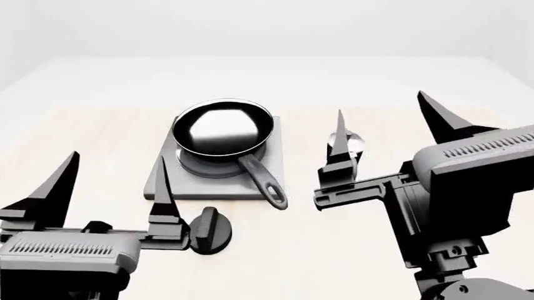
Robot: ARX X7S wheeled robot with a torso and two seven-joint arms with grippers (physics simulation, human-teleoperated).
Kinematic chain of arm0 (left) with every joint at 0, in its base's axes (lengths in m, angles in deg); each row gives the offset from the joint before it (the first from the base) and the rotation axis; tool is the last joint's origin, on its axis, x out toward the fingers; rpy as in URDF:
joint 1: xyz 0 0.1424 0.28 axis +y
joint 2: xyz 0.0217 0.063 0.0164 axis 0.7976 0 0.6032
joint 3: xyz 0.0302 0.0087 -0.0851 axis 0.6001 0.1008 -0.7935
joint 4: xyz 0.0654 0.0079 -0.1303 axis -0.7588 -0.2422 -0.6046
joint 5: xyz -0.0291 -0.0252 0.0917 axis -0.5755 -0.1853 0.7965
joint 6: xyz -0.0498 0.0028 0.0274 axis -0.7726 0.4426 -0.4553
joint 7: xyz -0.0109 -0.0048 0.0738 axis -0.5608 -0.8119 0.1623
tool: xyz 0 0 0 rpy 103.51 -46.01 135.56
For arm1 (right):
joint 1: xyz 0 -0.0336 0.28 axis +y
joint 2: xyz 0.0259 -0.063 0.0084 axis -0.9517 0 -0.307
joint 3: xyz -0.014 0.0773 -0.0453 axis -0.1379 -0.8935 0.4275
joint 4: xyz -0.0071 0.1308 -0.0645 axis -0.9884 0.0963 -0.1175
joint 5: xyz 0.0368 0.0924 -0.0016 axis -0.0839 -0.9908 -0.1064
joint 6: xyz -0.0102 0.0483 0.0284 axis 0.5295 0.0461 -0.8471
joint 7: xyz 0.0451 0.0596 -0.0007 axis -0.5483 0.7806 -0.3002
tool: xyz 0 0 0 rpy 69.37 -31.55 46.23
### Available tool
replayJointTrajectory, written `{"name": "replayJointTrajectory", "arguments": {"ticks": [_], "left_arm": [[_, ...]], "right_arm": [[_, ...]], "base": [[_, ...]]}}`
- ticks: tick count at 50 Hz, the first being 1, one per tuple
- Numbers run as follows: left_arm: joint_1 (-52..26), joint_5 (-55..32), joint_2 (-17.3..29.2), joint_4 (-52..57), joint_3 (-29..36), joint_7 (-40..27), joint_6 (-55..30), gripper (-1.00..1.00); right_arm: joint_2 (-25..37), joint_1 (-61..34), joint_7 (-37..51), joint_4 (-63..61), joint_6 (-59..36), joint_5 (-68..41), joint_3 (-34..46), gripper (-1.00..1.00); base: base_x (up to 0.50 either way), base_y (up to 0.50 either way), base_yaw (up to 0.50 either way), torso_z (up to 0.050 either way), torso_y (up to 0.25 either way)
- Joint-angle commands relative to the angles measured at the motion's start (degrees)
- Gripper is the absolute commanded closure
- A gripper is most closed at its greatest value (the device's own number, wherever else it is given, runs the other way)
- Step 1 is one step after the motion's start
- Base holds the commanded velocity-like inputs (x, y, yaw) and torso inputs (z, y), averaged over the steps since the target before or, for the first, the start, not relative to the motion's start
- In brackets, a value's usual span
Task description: Put the frying pan on the stove.
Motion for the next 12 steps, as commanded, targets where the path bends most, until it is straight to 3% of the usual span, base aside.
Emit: {"name": "replayJointTrajectory", "arguments": {"ticks": [1, 7, 12], "left_arm": [[-0.16, -0.40, 0.92, 3.26, -0.58, -1.03, -1.46, -1.00], [-0.17, -0.69, 1.64, 5.58, -0.90, -1.67, -2.40, -1.00], [-0.02, -0.89, 2.38, 7.55, -1.22, -2.41, -3.07, -1.00]], "right_arm": [[1.34, -2.23, 3.10, -2.75, -0.79, -4.26, -0.84, -1.00], [4.34, -6.04, 6.63, -3.41, 2.38, -7.61, 2.33, -1.00], [9.29, -12.04, 10.69, -3.46, 9.58, -8.69, 11.40, -1.00]], "base": [[0.00, 0.00, 0.00, 0.000, 0.000], [0.00, 0.00, 0.00, 0.000, 0.000], [0.00, 0.00, 0.00, 0.000, 0.000]]}}
